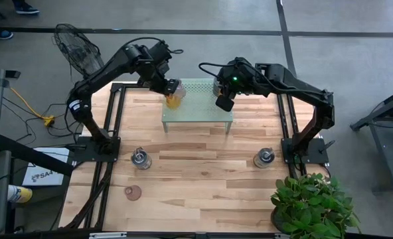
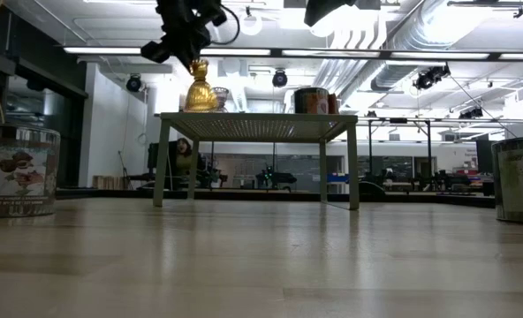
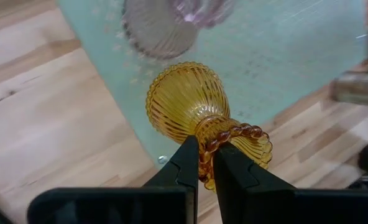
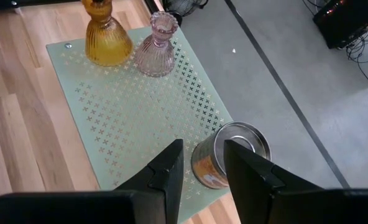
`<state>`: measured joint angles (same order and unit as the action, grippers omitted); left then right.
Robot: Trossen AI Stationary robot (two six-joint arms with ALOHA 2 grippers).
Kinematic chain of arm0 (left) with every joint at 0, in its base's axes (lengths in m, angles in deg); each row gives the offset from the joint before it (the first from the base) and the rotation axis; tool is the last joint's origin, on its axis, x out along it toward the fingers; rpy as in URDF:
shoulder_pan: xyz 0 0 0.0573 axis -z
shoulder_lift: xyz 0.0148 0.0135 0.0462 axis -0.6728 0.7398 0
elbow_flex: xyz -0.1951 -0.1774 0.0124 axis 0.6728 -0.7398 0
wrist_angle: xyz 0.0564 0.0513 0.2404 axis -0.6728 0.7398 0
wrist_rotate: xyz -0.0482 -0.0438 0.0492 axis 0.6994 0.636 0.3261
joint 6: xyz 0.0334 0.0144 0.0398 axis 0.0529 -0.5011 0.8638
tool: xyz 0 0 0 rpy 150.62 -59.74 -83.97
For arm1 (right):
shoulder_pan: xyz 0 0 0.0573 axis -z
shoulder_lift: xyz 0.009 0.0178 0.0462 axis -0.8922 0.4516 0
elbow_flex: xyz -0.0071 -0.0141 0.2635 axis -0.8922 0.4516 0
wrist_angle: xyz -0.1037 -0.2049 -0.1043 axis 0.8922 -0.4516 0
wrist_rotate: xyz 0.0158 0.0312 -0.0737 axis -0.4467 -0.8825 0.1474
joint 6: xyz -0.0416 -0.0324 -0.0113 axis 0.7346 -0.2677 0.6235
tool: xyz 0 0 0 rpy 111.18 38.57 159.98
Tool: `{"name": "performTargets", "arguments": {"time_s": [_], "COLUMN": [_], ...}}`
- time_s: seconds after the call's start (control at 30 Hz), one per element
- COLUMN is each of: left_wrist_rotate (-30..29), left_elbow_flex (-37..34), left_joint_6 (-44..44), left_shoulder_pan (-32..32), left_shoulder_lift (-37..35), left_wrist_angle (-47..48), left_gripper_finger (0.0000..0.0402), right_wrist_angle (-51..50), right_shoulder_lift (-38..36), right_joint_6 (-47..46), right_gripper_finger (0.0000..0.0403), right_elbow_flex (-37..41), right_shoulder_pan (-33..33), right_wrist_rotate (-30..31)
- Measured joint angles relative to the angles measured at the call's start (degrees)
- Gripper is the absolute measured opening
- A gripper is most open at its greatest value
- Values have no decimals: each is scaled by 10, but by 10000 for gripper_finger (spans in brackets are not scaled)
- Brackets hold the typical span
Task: Pick & Place candle stick holders
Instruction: Put the yellow glass candle holder on the shelf
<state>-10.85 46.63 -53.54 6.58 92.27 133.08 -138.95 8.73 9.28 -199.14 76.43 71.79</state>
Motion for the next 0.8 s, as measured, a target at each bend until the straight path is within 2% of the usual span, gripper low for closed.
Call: {"name": "performTargets", "arguments": {"time_s": [0.8], "left_wrist_rotate": [0], "left_elbow_flex": [0], "left_joint_6": [7], "left_shoulder_pan": [1], "left_shoulder_lift": [28], "left_wrist_angle": [2], "left_gripper_finger": [20], "right_wrist_angle": [0], "right_shoulder_lift": [0], "right_joint_6": [0], "right_gripper_finger": [110], "right_elbow_flex": [0], "right_shoulder_pan": [0], "right_wrist_rotate": [0]}}
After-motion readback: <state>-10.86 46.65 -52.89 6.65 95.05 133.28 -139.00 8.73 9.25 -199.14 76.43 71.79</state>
